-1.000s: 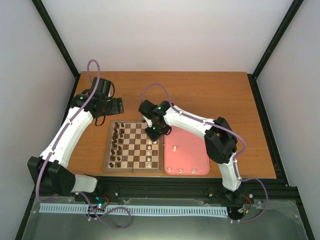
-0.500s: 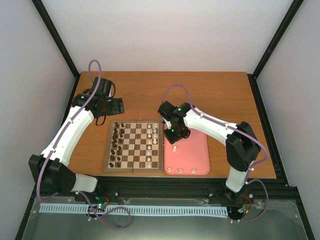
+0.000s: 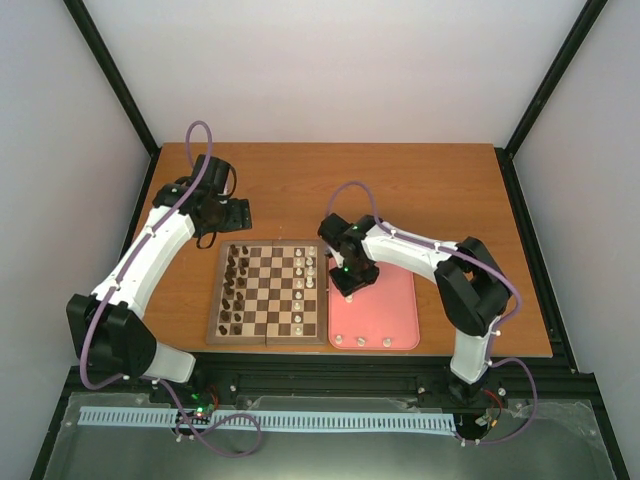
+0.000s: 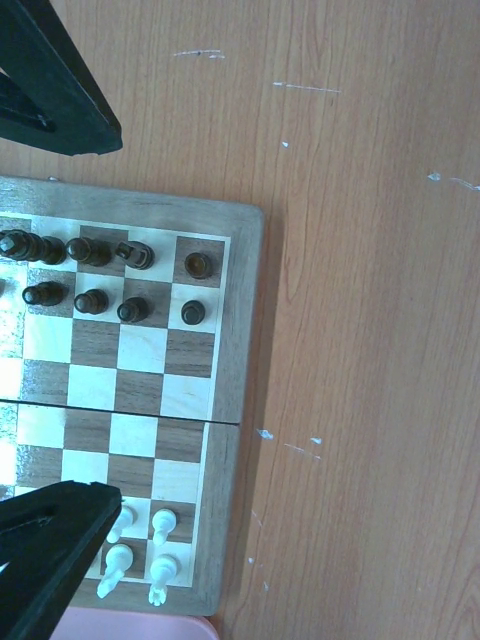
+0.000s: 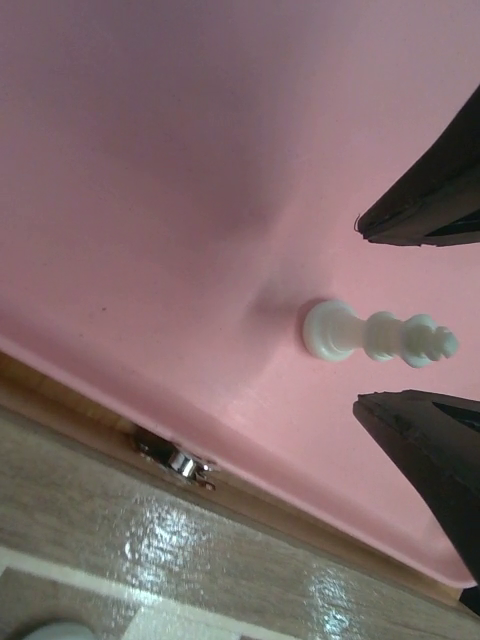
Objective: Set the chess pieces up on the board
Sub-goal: Pick up the chess piece from the storage box, then place the chess piece on the chessboard.
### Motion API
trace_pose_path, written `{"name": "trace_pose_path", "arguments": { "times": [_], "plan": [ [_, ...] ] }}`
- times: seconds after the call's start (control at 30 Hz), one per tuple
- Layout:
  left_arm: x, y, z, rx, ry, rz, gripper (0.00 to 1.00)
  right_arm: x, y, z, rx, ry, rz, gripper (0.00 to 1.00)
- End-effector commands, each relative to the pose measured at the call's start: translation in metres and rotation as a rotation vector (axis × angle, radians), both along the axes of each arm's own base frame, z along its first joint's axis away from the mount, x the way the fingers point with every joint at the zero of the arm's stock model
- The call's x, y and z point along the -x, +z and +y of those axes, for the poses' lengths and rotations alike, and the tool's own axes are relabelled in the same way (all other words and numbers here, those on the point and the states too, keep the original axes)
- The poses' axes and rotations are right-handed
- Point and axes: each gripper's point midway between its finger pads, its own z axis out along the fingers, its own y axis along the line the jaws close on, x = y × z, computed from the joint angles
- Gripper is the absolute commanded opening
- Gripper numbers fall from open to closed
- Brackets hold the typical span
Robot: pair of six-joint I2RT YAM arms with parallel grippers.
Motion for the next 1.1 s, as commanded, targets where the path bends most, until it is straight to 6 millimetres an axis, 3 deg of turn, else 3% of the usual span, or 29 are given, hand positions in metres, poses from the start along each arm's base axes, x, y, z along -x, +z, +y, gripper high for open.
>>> {"name": "trace_pose_path", "arguments": {
  "times": [0.0, 0.17, 0.37, 0.47, 0.6, 0.83, 1.07],
  "plan": [
    [-0.007, 0.006, -0.002, -0.007, -0.017, -0.028, 1.00, -0.001, -0.014, 0.000, 0.000, -0.001, 0.021, 0.39],
    [-0.009, 0.008, -0.001, -0.015, -0.018, -0.033, 1.00, -0.001, -0.019, 0.000, 0.005, 0.005, 0.028, 0.34],
    [-0.009, 0.004, -0.003, -0.003, -0.018, -0.024, 1.00, -0.003, -0.017, -0.002, 0.015, 0.000, 0.020, 0.11],
    [-0.010, 0.005, -0.003, -0.003, -0.017, -0.027, 1.00, -0.004, -0.009, -0.004, 0.019, -0.009, 0.008, 0.04],
    [-0.010, 0.005, -0.002, -0.010, -0.021, -0.027, 1.00, -0.007, 0.007, 0.001, -0.005, -0.023, -0.007, 0.03],
    [-0.011, 0.007, -0.005, 0.003, -0.031, -0.029, 1.00, -0.010, 0.040, 0.041, -0.073, -0.007, -0.020, 0.03],
    [-0.013, 0.005, -0.007, 0.000, -0.041, -0.021, 1.00, -0.007, 0.040, 0.074, -0.105, 0.032, 0.005, 0.03]
  ]
}}
